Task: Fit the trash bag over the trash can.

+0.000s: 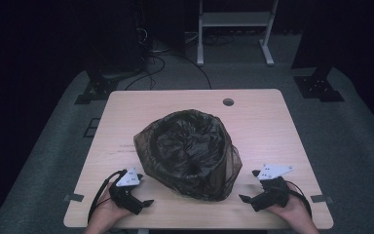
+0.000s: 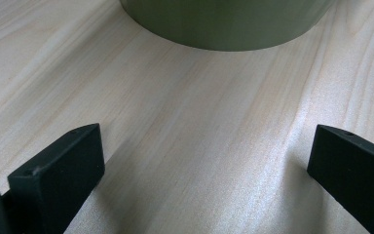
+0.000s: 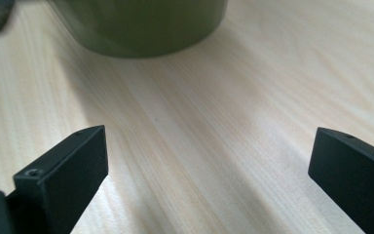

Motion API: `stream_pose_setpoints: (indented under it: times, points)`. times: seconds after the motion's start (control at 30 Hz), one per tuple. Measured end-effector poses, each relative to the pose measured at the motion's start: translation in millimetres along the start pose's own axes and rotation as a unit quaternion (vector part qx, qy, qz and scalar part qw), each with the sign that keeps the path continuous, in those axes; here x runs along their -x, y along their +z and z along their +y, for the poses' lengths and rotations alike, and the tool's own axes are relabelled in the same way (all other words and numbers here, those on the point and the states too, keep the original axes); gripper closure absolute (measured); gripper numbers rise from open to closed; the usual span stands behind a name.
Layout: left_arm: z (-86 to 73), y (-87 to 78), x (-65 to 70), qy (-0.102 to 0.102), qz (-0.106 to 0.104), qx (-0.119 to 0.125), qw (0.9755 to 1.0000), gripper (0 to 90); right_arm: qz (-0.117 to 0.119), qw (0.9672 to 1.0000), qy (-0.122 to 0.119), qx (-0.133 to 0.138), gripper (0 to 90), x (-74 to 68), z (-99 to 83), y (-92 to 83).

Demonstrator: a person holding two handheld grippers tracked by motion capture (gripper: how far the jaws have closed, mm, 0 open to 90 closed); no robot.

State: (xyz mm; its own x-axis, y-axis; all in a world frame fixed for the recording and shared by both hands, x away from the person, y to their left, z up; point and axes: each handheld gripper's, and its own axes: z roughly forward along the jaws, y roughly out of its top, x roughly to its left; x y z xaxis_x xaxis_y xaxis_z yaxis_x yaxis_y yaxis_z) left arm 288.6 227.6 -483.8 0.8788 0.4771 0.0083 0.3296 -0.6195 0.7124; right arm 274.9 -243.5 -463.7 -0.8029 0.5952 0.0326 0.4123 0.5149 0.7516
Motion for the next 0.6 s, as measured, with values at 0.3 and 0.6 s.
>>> stream_pose_setpoints:
  times: [0.3,0.6]
  points:
    - [0.0,0.0,0.0,0.000,0.000,0.000,1.0000,0.0,-0.001,0.9998,-0.001,-0.020,0.2,1.5,-0.9,23.2]
    - [0.0,0.0,0.0,0.000,0.000,0.000,1.0000,0.0,-0.005,0.9995,-0.012,-0.030,0.0,-1.7,-1.8,34.5]
